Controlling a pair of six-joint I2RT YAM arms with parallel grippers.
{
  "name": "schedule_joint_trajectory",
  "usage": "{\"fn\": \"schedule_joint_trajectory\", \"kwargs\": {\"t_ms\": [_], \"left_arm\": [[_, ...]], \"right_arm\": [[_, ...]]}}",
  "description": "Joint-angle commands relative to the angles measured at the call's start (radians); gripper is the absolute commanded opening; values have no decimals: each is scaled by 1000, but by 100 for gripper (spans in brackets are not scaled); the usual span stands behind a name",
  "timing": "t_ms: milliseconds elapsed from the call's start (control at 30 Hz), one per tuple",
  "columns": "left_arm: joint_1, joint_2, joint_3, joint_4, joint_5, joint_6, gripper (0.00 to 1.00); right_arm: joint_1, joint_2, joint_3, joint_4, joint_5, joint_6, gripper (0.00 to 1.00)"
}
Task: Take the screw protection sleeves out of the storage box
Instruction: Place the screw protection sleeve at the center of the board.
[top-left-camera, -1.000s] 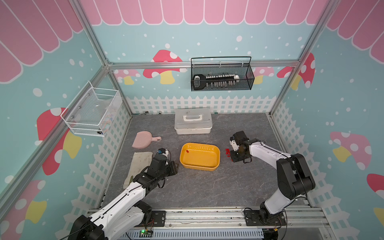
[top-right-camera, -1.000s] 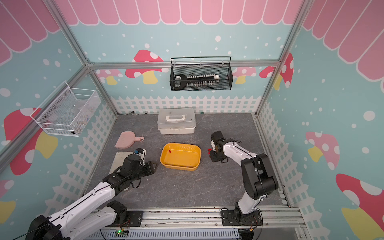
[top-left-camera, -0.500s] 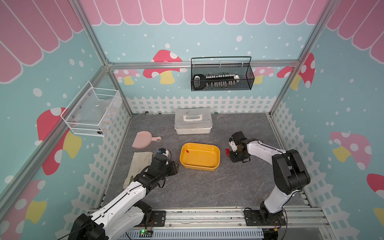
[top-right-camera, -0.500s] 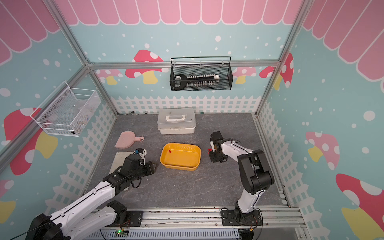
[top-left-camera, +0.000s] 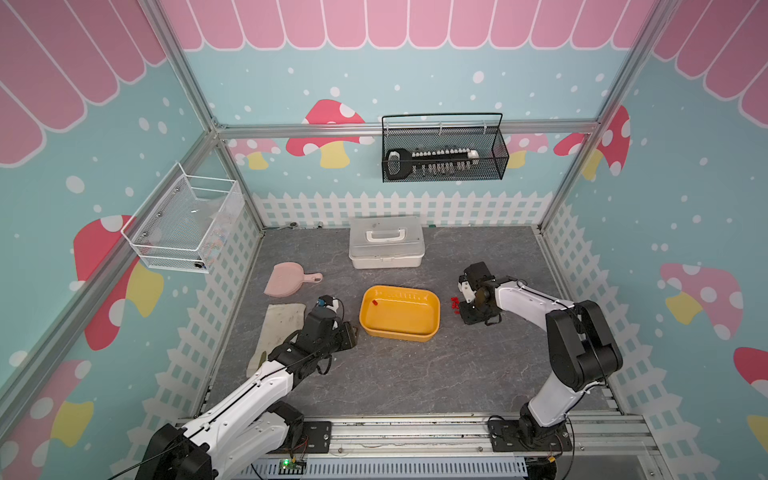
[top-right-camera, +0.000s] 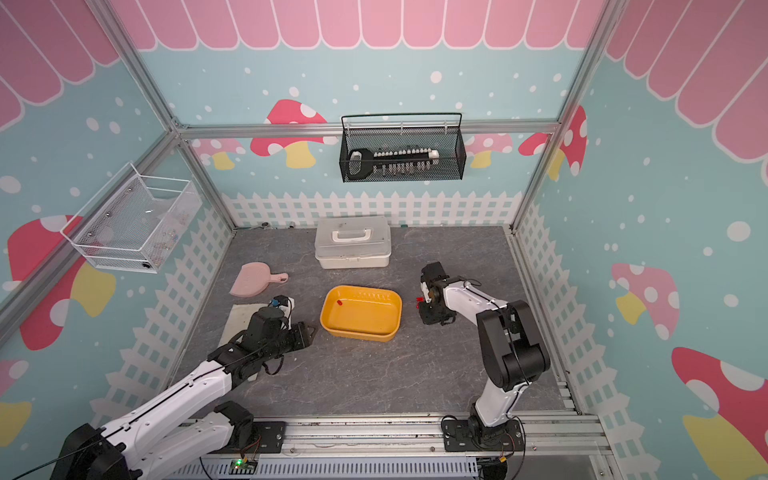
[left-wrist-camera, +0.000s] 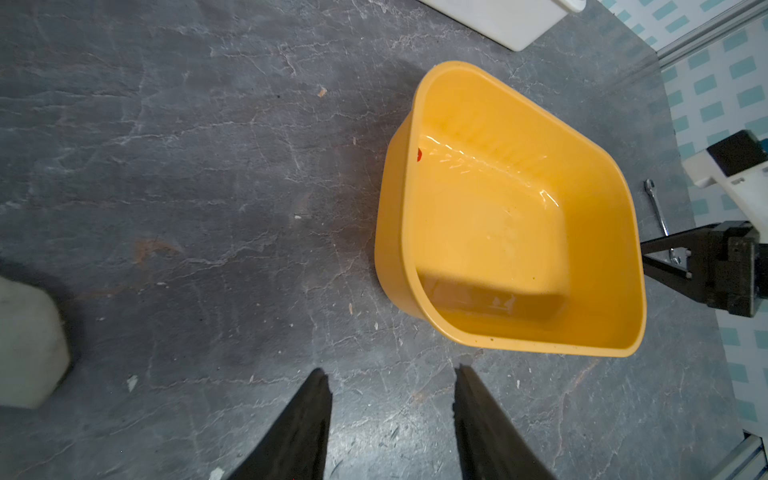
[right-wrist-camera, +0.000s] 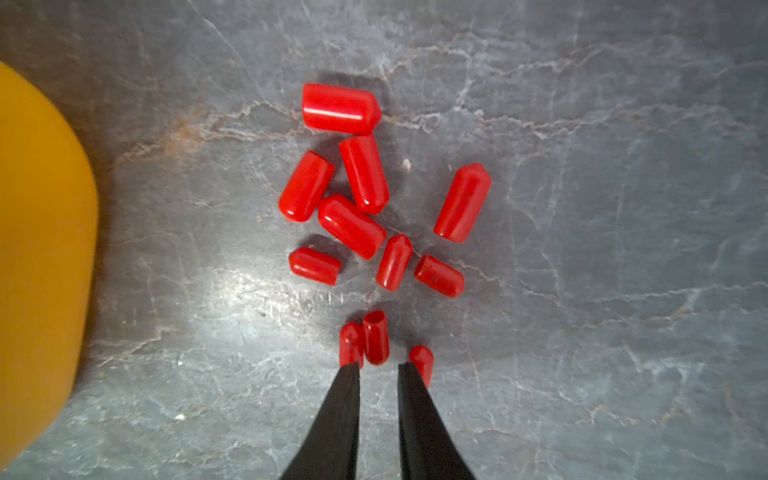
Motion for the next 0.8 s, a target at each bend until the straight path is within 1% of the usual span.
{"fn": "schedule_joint_trajectory", "kwargs": {"t_ms": [0, 167, 400, 467, 633, 767], "left_arm": [[-4, 1, 31, -7, -2, 6, 50], [-8, 5, 30, -3, -3, 5, 50], [-12, 9, 21, 10, -4, 1, 50], [-12, 8, 19, 13, -6, 2, 50], [-12, 6, 14, 18, -7, 0, 50], [-12, 2, 7, 24, -11, -4, 50]], "right_arm": [[-4, -75, 31, -41, -5, -18, 23], [-5, -165, 47, -78, -17, -41, 25], [-5, -324, 53, -62, -173, -75, 25], [-5, -345, 69, -66, -215, -79, 25], [1, -346, 104, -73, -335, -87, 25], [32, -364, 94, -25, -391, -69, 24]]}}
